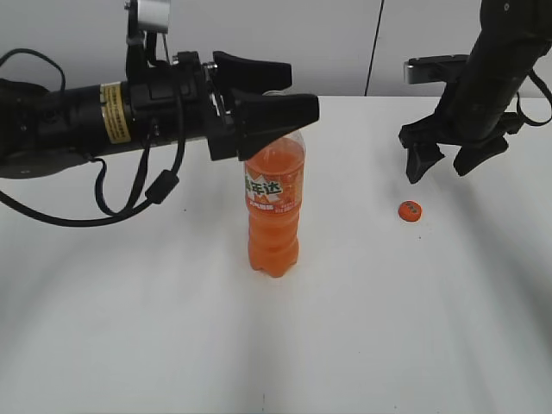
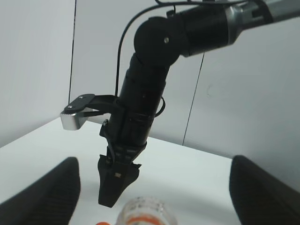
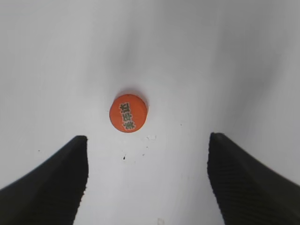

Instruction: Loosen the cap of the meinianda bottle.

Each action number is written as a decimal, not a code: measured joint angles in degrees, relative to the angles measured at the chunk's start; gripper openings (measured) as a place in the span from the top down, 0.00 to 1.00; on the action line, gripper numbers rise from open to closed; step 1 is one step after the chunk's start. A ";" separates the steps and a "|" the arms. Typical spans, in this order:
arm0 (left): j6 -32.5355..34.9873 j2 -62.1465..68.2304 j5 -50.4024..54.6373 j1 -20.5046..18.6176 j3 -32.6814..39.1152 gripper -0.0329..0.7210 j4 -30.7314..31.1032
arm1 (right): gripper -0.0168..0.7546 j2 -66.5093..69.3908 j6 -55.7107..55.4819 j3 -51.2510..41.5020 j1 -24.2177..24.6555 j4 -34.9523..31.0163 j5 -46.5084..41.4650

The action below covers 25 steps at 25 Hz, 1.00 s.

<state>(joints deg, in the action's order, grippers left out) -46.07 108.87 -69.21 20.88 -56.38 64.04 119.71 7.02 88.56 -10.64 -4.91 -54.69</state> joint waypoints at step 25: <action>-3.22 -16.82 80.89 -10.54 -6.28 0.20 -22.65 | 0.21 -10.43 -2.50 0.00 0.00 1.26 -7.26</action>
<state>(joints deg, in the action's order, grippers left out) -49.29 92.05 11.68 10.34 -62.67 41.39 109.27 4.52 88.56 -10.64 -3.65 -61.95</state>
